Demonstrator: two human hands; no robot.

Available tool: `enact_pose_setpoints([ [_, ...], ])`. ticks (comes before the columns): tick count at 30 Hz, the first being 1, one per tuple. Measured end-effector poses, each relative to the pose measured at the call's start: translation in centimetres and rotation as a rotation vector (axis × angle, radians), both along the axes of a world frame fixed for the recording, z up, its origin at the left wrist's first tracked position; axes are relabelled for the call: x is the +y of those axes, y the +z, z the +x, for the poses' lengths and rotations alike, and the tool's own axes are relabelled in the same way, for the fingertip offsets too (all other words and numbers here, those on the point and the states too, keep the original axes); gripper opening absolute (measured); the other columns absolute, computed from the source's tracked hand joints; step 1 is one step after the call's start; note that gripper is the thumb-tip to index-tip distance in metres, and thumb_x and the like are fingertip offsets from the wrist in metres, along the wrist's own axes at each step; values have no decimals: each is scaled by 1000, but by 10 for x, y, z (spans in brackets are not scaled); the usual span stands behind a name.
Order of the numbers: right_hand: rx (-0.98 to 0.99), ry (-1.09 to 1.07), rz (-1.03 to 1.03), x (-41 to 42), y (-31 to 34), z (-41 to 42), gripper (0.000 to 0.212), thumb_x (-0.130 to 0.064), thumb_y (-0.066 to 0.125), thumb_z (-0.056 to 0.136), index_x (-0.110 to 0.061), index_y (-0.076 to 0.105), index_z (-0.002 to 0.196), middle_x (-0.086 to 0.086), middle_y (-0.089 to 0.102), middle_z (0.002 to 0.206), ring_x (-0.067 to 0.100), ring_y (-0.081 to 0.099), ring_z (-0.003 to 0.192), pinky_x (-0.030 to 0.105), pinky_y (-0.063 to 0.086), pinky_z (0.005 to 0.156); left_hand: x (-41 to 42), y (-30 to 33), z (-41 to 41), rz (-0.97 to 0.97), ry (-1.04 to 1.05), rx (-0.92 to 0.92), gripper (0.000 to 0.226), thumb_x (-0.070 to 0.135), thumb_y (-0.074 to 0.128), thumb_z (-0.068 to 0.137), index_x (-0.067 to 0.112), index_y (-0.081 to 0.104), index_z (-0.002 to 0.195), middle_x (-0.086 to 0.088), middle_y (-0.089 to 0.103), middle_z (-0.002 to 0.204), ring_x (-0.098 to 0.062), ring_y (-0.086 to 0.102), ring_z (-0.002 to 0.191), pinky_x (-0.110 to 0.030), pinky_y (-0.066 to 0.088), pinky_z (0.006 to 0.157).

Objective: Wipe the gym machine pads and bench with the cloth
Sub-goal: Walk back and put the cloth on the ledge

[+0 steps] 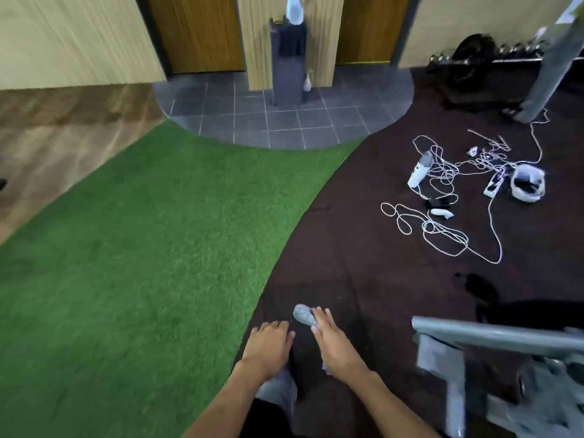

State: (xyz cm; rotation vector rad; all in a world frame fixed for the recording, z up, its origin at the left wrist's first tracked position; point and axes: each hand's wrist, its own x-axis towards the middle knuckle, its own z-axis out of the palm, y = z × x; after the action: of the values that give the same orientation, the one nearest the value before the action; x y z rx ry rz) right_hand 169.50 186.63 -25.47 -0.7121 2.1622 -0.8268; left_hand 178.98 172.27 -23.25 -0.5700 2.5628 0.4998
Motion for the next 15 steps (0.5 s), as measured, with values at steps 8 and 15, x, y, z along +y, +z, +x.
enact_pose_setpoints([
  [8, 44, -33, 1, -184, 23, -218, 53, -24, 34, 105, -8, 18, 152, 8, 13, 162, 20, 8, 151, 18, 6, 115, -178, 29, -225, 9, -35, 7, 36, 37, 28, 103, 15, 49, 122, -7, 60, 127, -29, 55, 120, -41, 40, 98],
  [15, 80, 73, 15, -323, -3, -429, 51, -14, 31, 105, -9, 15, 153, 6, 11, 163, 20, 2, 152, 18, 13, 114, -322, 7, -437, 27, -4, -5, 38, 35, 29, 103, 13, 50, 124, -10, 59, 129, -31, 52, 122, -40, 38, 101],
])
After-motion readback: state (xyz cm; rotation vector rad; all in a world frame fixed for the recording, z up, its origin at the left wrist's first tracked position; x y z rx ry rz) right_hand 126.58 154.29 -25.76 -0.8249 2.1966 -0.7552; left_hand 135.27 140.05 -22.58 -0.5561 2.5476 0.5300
